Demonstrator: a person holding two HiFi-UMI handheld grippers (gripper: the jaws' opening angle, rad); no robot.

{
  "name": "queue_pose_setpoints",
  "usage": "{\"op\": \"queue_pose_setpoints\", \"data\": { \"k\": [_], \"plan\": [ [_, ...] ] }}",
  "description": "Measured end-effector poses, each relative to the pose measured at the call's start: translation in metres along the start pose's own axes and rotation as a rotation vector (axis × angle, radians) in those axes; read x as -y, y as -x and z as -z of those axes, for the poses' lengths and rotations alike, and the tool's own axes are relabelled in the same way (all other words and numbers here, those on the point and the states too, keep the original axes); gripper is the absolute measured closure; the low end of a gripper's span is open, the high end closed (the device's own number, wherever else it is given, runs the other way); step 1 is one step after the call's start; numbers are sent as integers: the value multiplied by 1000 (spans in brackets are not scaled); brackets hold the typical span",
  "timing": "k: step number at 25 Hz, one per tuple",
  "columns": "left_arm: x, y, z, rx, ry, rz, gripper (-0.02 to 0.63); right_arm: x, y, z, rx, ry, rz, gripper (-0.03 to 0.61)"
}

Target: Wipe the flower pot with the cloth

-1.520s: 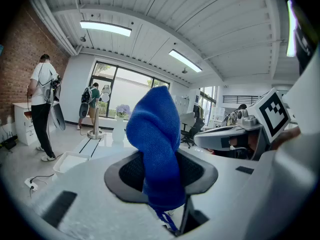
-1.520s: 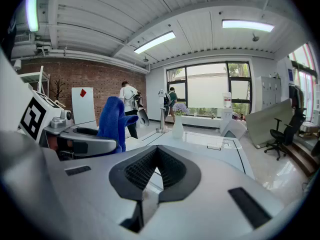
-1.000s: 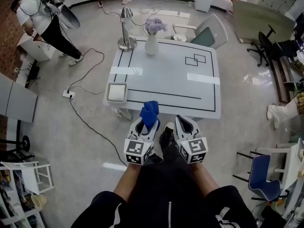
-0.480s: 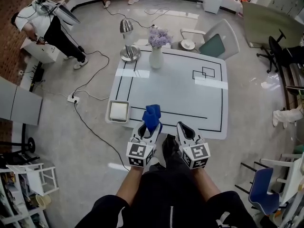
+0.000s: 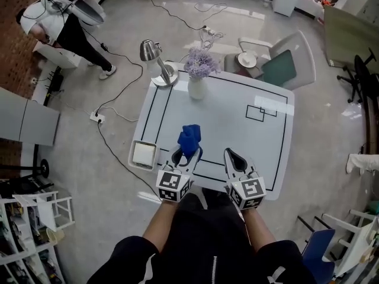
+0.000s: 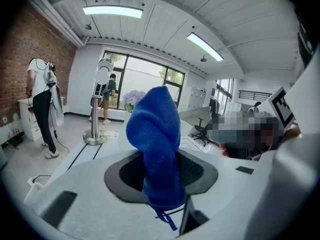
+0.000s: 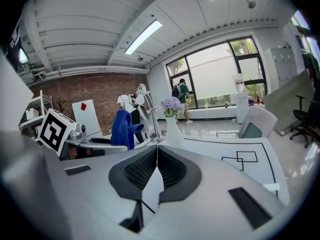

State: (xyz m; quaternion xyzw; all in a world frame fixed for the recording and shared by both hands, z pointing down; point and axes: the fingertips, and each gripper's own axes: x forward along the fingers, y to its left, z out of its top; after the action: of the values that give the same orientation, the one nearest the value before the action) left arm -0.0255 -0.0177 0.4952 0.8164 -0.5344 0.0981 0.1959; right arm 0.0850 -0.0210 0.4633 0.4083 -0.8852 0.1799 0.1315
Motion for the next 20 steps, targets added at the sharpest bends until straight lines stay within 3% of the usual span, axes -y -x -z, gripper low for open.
{"op": "queue_pose_setpoints", "data": {
  "k": [11,20],
  "plan": [
    [-66,-57,-17,-15,32,-72,457,13,-54,0,-94,25,-74,569],
    [-150,-131,-50,19,7,-59,457,25,-70,5,-153,37,15,569]
  ]
}}
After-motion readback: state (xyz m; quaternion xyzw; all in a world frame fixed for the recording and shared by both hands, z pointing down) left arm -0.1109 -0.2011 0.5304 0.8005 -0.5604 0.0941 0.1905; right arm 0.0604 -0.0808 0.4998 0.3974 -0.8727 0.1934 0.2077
